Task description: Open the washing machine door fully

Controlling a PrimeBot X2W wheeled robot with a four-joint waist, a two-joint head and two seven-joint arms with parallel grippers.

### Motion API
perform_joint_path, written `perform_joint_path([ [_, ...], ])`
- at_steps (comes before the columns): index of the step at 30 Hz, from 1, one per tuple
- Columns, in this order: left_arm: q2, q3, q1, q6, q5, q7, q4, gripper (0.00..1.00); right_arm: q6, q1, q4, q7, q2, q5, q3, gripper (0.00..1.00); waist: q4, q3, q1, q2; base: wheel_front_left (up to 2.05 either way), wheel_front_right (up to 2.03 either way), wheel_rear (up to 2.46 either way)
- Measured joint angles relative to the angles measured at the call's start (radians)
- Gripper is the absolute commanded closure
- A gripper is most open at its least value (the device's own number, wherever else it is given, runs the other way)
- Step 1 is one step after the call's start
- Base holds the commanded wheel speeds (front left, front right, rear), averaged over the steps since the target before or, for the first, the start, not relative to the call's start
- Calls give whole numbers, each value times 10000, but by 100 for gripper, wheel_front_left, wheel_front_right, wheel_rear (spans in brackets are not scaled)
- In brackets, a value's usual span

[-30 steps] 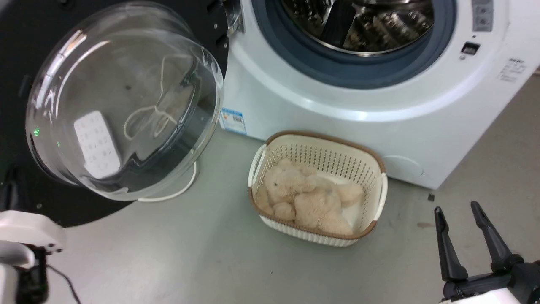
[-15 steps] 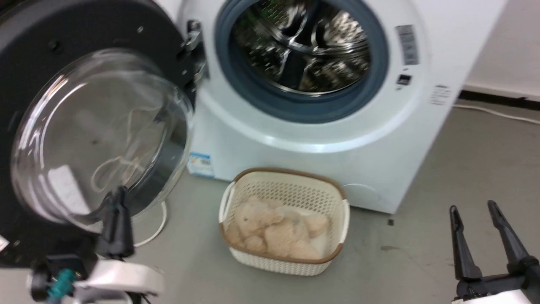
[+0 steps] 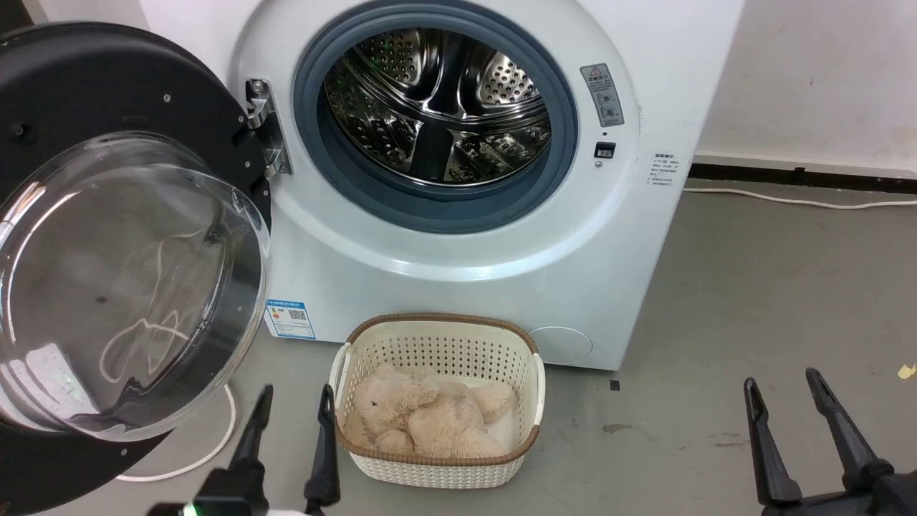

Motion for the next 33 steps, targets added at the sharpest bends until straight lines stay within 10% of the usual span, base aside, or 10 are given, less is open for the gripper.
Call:
perform_joint_path([
  [26,-209,-109,205,-198,105,0,591,0,0,96,389,0,8,228,44,0,-90,-10,1,0,0,0,0],
  [27,-215,-117,204,-236,104,0,593,100,0,96,391,2,8,228,42,100,-82,-9,1,-1,0,0,0],
  [33,-221,-155,207,-251,96,12,593,100,0,90,391,13,6,226,58,100,-80,-3,0,0,0,0,0],
])
